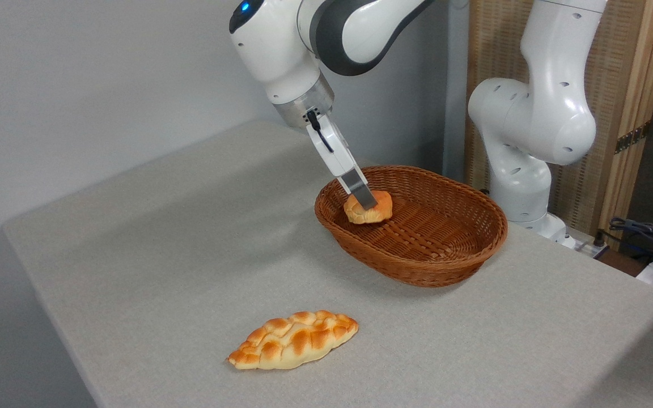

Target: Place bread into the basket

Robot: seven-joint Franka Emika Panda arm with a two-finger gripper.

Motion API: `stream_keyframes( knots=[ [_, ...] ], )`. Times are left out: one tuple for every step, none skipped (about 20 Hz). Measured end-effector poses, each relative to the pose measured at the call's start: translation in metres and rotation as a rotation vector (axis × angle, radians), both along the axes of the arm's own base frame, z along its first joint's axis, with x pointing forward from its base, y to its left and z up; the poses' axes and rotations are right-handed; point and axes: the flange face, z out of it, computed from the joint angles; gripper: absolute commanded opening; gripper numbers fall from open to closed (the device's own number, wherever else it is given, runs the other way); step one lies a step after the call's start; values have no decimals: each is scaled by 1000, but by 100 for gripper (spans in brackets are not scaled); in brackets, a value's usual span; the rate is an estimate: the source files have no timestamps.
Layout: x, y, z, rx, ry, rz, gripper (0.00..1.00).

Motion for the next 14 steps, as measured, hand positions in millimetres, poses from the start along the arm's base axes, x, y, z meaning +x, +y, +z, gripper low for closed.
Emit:
stream_keyframes(
  knots=[
    [0,-1,0,0,0,-2,100],
    [0,-1,0,0,-1,-3,100],
    [0,-1,0,0,-1,-3,100],
    [0,-1,1,-1,-5,-3,100],
    [1,-2,2,-3,-8,-3,100],
    [3,-2,7,-7,-20,-3,100],
    [6,-3,15,-13,-39,-3,100],
    [9,-4,21,-19,-55,-1,100],
    [15,-3,34,-31,-84,5,100],
    [19,-1,44,-39,-105,12,100],
    [27,4,61,-55,-140,29,100],
    [33,9,74,-69,-166,44,100],
    [42,20,94,-91,-205,72,100],
    [51,32,114,-119,-243,104,100]
  ],
)
